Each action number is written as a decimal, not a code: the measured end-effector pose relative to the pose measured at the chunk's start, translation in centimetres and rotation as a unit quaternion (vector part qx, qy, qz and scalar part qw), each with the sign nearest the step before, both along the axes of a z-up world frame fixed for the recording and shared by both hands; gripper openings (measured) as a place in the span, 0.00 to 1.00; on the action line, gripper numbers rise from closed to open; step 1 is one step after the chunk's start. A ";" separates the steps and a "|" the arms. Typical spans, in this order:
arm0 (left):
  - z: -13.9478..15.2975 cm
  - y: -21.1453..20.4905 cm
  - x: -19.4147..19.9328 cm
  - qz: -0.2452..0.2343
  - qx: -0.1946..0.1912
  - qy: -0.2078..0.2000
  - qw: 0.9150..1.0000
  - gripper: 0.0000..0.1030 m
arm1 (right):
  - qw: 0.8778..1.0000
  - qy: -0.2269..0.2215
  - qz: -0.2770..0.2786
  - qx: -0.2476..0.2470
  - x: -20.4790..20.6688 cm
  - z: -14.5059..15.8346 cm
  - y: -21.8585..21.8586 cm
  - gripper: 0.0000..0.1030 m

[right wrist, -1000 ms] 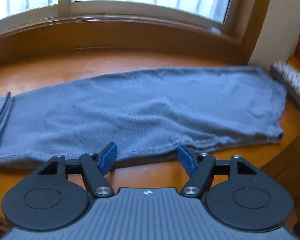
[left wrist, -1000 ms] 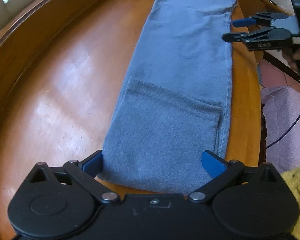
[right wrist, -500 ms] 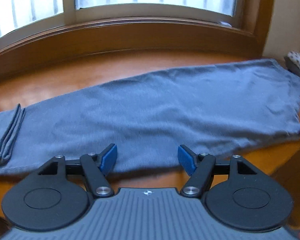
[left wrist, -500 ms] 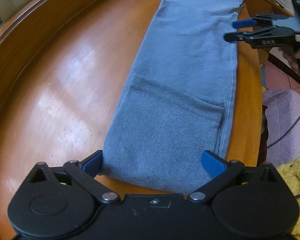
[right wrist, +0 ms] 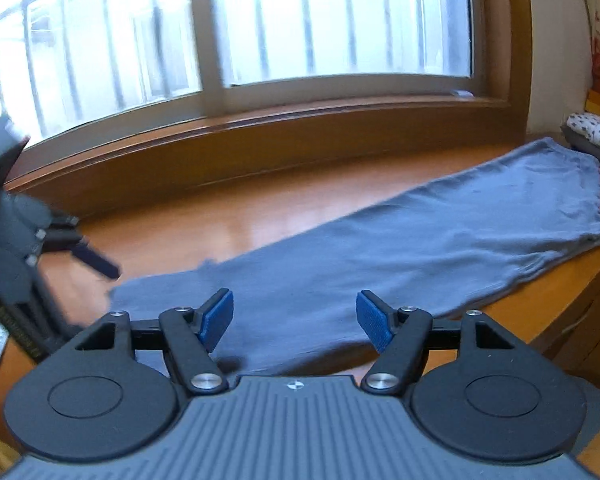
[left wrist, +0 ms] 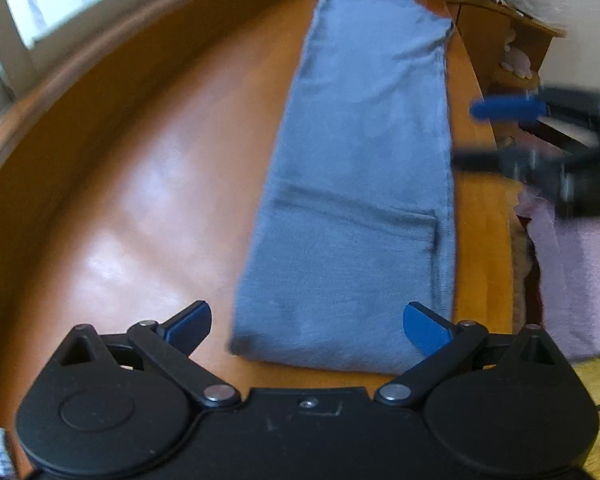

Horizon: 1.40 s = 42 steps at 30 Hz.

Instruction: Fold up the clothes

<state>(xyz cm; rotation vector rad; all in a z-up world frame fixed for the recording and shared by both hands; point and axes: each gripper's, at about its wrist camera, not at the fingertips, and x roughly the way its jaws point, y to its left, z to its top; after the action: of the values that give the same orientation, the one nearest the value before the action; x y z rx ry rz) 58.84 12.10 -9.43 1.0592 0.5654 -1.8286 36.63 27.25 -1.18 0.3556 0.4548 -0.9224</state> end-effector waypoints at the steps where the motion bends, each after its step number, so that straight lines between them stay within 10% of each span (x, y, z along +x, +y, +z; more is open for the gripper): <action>1: 0.2 0.3 0.6 0.001 -0.006 0.004 1.000 1.00 | 1.000 0.000 -0.006 -0.003 1.0 -0.4 0.7 0.70; 27: 0.5 -0.1 5.3 0.017 -0.038 0.009 0.999 1.00 | 0.994 0.017 -0.103 -0.008 5.7 -2.3 2.8 0.73; 42: 0.4 -0.8 5.4 0.003 -0.038 0.004 0.999 1.00 | 0.986 0.101 -0.120 -0.055 6.6 -3.9 2.0 0.76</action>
<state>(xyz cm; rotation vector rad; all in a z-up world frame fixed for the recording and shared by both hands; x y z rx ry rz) 64.23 11.26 -9.06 0.9979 0.4992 -1.8364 43.27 29.20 -5.04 0.2206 0.5517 -1.2198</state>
